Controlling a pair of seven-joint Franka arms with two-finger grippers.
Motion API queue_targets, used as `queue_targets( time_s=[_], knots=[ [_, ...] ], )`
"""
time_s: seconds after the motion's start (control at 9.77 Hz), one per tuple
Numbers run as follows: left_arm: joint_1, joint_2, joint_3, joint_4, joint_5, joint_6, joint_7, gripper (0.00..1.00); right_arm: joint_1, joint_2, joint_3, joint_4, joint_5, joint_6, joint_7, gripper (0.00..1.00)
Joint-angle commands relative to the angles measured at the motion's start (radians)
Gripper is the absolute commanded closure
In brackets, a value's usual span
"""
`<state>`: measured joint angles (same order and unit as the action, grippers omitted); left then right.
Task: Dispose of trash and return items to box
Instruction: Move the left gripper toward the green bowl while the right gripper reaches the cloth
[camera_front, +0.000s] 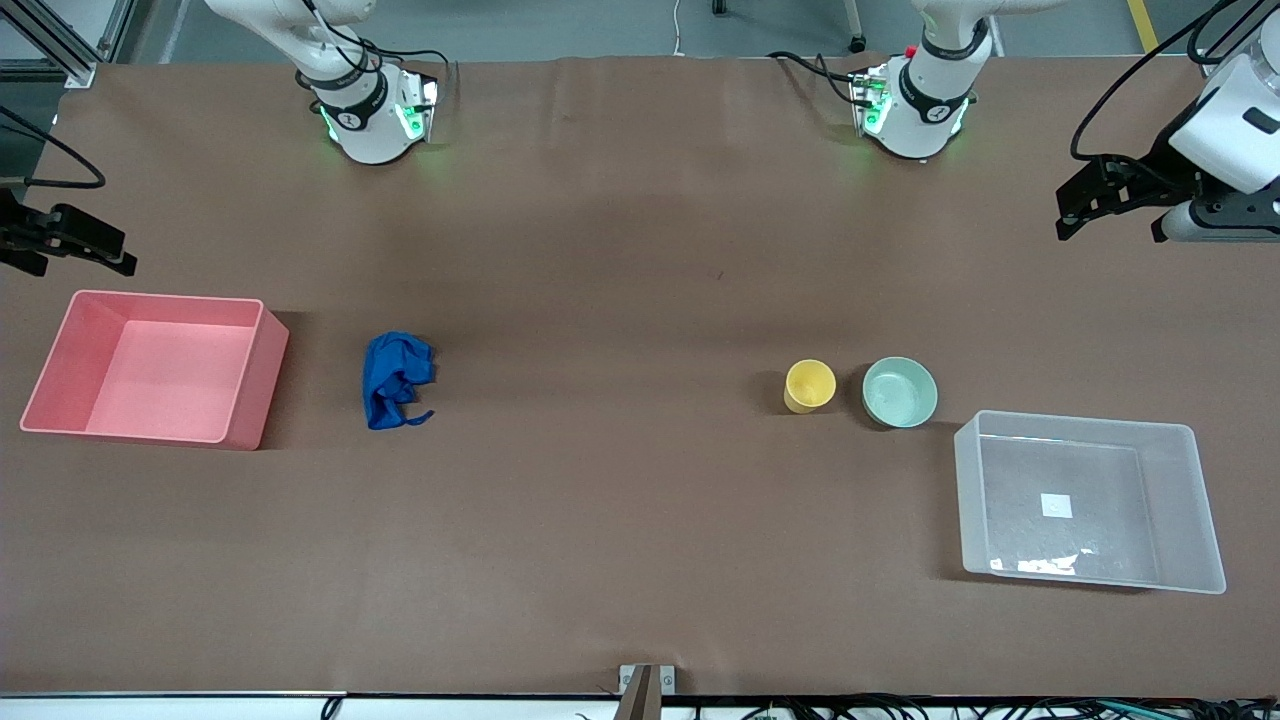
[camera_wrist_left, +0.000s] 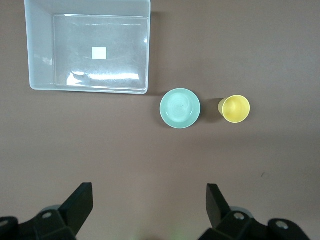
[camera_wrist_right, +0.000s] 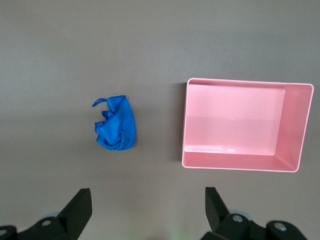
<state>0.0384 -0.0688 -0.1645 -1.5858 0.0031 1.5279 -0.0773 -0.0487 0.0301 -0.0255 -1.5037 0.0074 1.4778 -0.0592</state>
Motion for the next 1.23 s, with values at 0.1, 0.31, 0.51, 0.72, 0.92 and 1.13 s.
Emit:
queue_targets(
  time_s=[0.1,0.31,0.51,0.72,0.92,1.13],
  knots=[
    [0.008,0.018,0.003,-0.002,-0.002,-0.012,0.008,0.0,-0.006,-0.021,0.004,-0.016,0.011,-0.004,0.001,0.0],
    [0.008,0.046,0.008,0.021,0.002,-0.012,0.011,0.0,-0.006,-0.021,0.004,-0.016,0.011,-0.004,0.001,0.0],
    [0.006,0.07,0.01,0.018,0.002,-0.012,0.011,0.0,-0.006,-0.021,0.004,-0.016,0.011,-0.004,0.001,0.0],
    [0.008,0.09,0.011,0.01,0.005,0.0,-0.001,0.0,-0.006,-0.021,0.004,-0.016,0.011,-0.004,0.002,0.0],
    [0.005,0.101,0.013,-0.005,0.006,0.023,-0.015,0.0,-0.006,-0.021,0.004,-0.016,0.011,-0.004,0.002,0.0],
    [0.006,0.101,0.013,-0.038,0.006,0.06,-0.016,0.0,-0.005,-0.021,0.004,-0.018,0.011,-0.004,0.004,0.0]
  ],
)
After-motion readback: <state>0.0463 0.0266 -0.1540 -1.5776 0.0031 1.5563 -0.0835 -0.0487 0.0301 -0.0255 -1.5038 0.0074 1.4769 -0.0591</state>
